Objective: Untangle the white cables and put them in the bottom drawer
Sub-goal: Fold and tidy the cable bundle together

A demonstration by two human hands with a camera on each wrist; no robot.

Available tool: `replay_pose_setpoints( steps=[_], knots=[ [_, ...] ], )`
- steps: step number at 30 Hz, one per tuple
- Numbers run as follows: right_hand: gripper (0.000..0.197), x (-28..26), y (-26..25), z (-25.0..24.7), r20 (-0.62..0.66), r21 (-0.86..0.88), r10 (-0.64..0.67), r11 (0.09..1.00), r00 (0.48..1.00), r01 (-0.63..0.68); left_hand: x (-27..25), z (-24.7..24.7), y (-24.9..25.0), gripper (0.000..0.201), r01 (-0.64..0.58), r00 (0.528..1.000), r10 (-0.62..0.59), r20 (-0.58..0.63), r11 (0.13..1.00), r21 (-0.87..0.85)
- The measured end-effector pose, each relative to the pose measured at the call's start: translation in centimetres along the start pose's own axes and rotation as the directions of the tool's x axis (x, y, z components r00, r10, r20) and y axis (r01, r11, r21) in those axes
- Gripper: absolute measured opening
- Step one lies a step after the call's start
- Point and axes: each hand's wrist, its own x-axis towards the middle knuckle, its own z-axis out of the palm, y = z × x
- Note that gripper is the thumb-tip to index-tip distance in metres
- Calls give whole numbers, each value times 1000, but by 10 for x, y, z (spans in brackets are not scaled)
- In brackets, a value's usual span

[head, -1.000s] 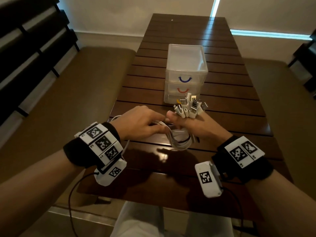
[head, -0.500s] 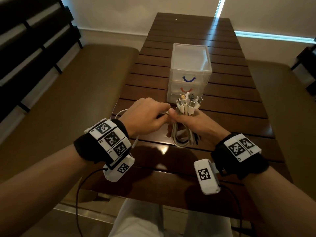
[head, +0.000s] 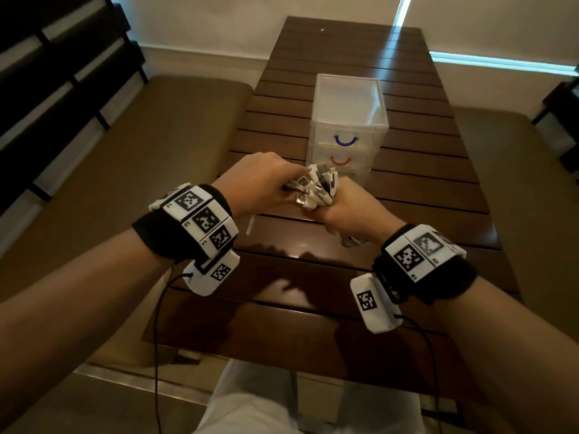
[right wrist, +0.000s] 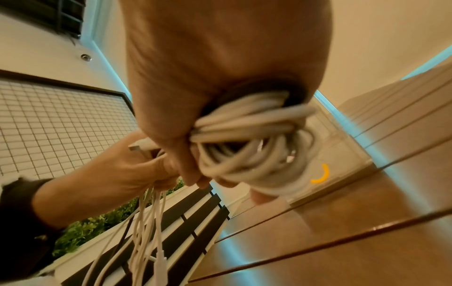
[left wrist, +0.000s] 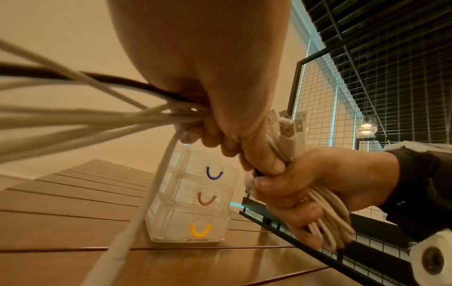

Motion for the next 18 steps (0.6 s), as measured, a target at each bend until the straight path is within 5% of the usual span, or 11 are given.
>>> replay_pose_setpoints(
  steps=[6,9,11,14,18],
  knots=[
    [12,2,4,-9,17,33,28,999,999,-29,-1,4,-5,12,18,999,-11,50,989,-144],
    [1,-4,6,-11,44,45,33,998,999,-35,-6,8,-12,17,87,989,-57,135,970,-227],
    [12,-9,7,-10,55,21,29,999,998,-30,-9,10,-15,20,148,978,-103,180,955,-258],
    [27,-14,5,-9,12,-40,-2,999,1000,2,-11,13,-18,24,219,961,-160,225,938,-270],
    [22,-14,11,-4,-79,-109,-23,994,997,15,-17,12,-17,38,257,942,-155,297,905,-341]
  ],
)
